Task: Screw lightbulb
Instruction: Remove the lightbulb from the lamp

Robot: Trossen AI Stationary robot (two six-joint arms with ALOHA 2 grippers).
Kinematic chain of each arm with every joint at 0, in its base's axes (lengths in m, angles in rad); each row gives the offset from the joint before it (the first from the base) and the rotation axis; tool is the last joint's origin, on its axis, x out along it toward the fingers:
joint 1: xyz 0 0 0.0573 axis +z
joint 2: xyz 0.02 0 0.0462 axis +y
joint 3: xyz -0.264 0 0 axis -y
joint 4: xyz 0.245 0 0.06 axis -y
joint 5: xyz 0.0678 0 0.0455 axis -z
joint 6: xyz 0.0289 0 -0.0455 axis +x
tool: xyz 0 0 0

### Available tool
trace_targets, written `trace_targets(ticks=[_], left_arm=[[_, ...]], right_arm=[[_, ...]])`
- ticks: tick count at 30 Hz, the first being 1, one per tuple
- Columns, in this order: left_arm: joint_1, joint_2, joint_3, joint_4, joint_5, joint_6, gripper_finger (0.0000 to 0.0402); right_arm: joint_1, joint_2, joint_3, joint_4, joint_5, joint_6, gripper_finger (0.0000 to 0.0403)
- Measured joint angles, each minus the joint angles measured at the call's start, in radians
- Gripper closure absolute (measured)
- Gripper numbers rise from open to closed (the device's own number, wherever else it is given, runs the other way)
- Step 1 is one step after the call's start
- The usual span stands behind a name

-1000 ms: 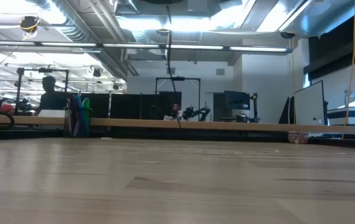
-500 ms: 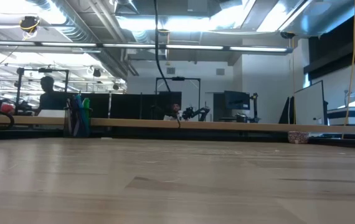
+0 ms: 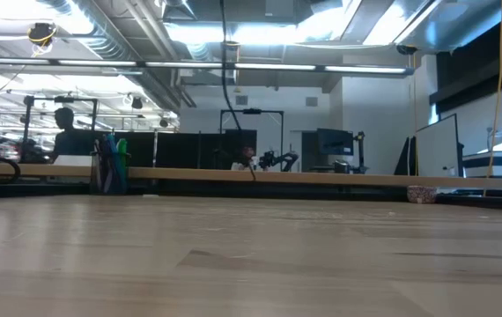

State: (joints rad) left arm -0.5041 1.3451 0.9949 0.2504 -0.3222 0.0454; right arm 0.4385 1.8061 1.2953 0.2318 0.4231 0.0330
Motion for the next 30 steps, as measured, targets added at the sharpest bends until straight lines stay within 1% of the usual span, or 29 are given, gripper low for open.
trace_targets(ticks=[2,6,9,11,12,16,18,22,24,27,30], left_arm=[[0.000,0.002,0.001,0.000,-0.049,-0.006,0.0259],[-0.015,0.009,0.002,0.014,-0.246,-0.017,0.0259],[-0.032,0.021,0.002,0.047,-0.369,-0.026,0.0259],[-0.040,0.039,0.002,0.092,-0.444,-0.044,0.0259],[-0.042,0.048,0.002,0.108,-0.464,-0.046,0.0259],[-0.039,0.070,0.002,0.137,-0.477,-0.049,0.0258],[-0.039,0.070,0.002,0.136,-0.468,-0.044,0.0234],[-0.058,0.062,0.002,0.120,-0.446,-0.024,0.0159],[-0.075,0.042,0.002,0.103,-0.439,0.005,0.0131],[-0.099,-0.010,0.002,0.040,-0.438,0.013,0.0107],[-0.117,-0.067,0.002,-0.050,-0.403,-0.004,0.0100]], right_arm=[[0.000,0.000,0.000,-0.003,0.068,-0.001,0.0224],[0.000,0.001,0.000,-0.002,0.238,0.005,0.0224],[0.001,0.002,0.000,0.003,0.352,0.025,0.0224],[0.002,0.002,0.000,0.003,0.410,0.050,0.0224],[0.001,0.002,0.000,0.002,0.416,0.055,0.0224],[0.002,0.002,-0.001,-0.004,0.414,0.059,0.0224],[0.001,0.002,-0.001,-0.006,0.400,0.051,0.0224],[-0.001,0.002,-0.001,0.003,0.371,0.026,0.0224],[0.000,0.002,-0.001,0.004,0.364,0.026,0.0224],[0.000,-0.002,-0.001,0.010,0.341,0.024,0.0224],[0.000,-0.008,-0.001,0.009,0.299,0.019,0.0224]])
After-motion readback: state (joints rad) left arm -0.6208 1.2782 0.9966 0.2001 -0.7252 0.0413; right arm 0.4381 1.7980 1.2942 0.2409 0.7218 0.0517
